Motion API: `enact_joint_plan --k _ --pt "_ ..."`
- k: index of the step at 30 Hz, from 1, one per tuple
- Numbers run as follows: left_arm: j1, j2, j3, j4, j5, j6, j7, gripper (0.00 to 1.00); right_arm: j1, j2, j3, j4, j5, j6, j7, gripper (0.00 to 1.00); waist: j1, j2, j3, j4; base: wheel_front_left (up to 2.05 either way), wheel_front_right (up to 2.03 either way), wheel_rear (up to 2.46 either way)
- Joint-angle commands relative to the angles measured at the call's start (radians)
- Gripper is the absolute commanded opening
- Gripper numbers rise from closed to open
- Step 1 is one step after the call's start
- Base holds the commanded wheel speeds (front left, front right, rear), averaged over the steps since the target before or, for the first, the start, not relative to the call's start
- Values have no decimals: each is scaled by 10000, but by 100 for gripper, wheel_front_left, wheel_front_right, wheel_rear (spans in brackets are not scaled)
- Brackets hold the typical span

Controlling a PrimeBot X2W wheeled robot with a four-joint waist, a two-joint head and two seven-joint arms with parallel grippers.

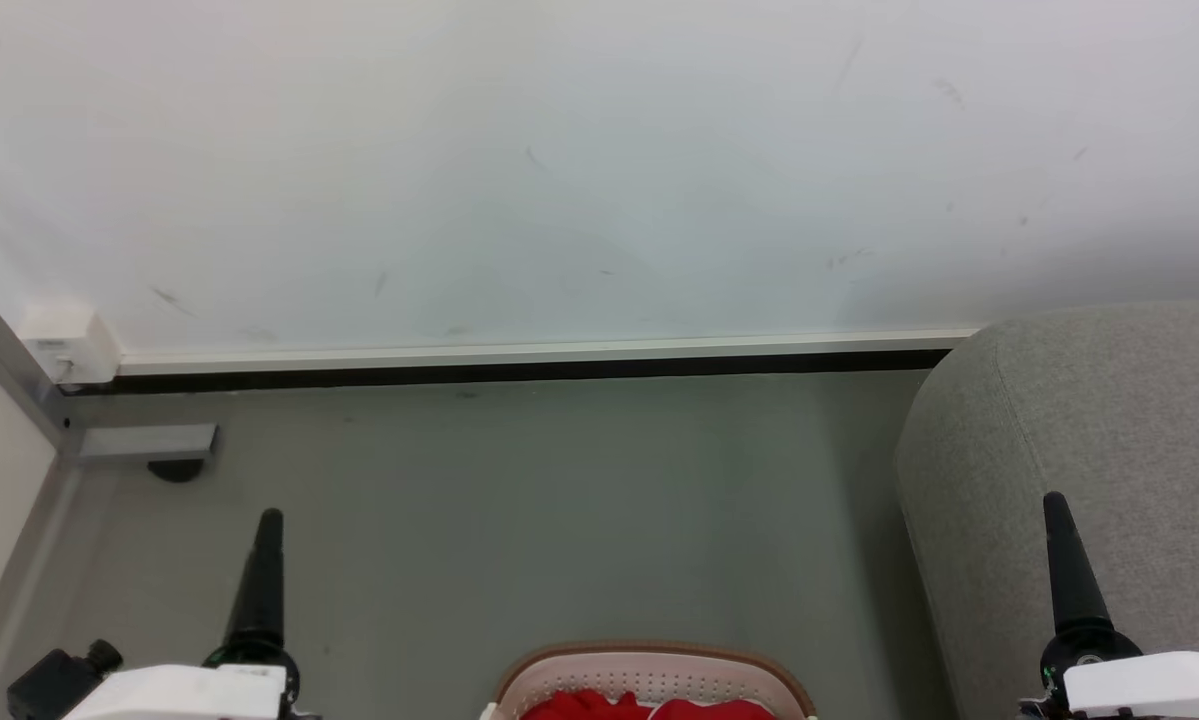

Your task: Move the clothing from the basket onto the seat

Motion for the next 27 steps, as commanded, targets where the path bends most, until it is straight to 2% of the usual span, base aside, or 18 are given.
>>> enact_joint_plan --k 1,14,20,27 --pt "-54 85 35 -220 421 -76 -108 100 -260 -28 -8 -143 -456 -6 -79 100 0 0 0 -10 0 0 0" --pt "77 126 -172 -529 3618 -73 -554 100 -418 125 164 367 -3992 -8 -324 100 0 0 -10 -142 0 0 0" --pt "138 177 -368 -557 4684 -2 -747 100 -557 226 19 632 -5361 -9 -377 100 0 0 -30 -194 0 0 0" --pt "183 251 -520 -571 5615 82 -952 100 -593 307 -124 854 -6447 -10 -141 100 0 0 -32 -248 0 0 0"
